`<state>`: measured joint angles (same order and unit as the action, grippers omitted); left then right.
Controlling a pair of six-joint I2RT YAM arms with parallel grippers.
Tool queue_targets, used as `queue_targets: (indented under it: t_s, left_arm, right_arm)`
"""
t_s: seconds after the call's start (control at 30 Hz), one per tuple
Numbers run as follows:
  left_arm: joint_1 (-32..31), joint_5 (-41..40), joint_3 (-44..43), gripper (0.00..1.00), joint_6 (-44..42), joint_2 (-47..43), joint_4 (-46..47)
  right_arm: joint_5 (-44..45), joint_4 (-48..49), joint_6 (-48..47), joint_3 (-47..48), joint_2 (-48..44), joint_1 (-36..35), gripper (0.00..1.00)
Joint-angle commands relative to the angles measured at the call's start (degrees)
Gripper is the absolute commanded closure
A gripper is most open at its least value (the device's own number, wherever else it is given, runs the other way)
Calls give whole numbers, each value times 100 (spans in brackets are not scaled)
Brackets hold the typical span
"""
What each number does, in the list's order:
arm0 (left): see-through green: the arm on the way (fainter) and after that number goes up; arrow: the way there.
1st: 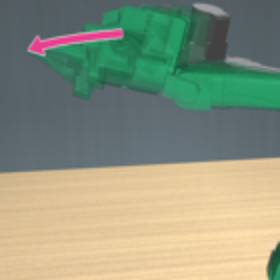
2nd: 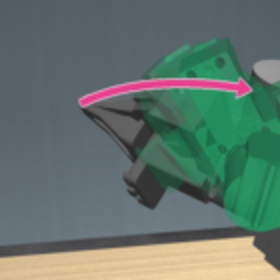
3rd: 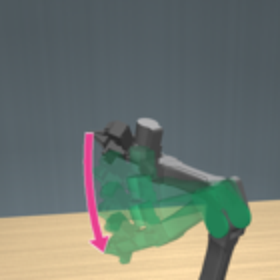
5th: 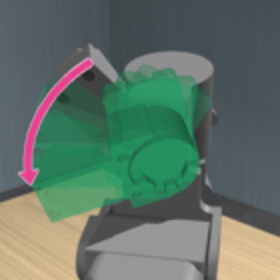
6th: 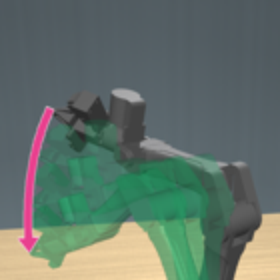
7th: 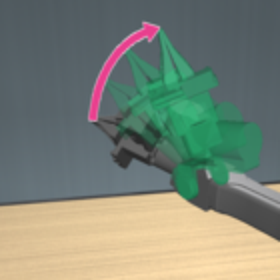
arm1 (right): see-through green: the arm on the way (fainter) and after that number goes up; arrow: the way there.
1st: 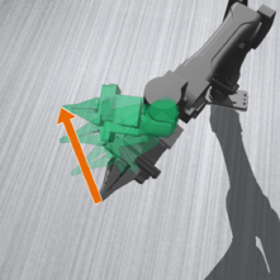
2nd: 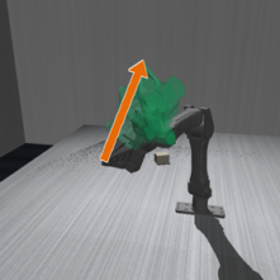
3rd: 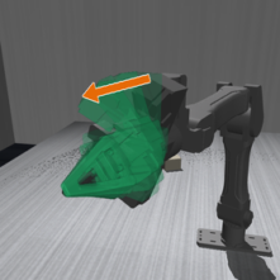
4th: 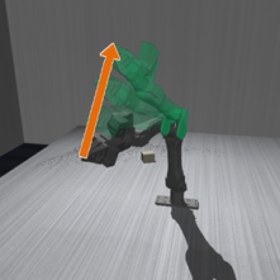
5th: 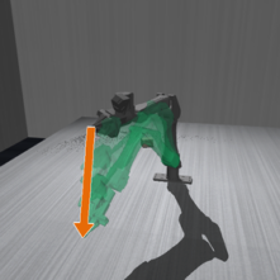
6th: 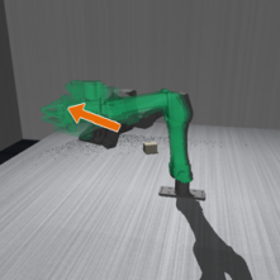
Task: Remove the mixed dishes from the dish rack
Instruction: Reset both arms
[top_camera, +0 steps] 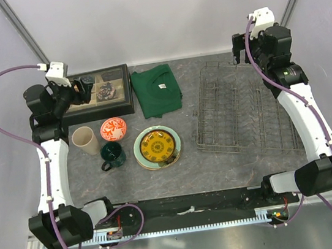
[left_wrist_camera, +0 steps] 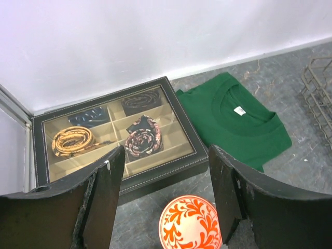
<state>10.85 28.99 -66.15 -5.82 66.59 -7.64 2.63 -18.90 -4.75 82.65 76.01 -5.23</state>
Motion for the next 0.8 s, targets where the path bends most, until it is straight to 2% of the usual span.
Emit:
queue_targets:
  t_s: [0.0, 0.77]
  left_arm:
    - [-83, -245, 32, 28, 328, -93, 421]
    - [-110, -298, -117, 28, 231, -190, 483]
  right_arm:
    - [176, 193, 10, -47, -192, 22, 2]
    - [158, 211, -43, 67, -165, 14, 2]
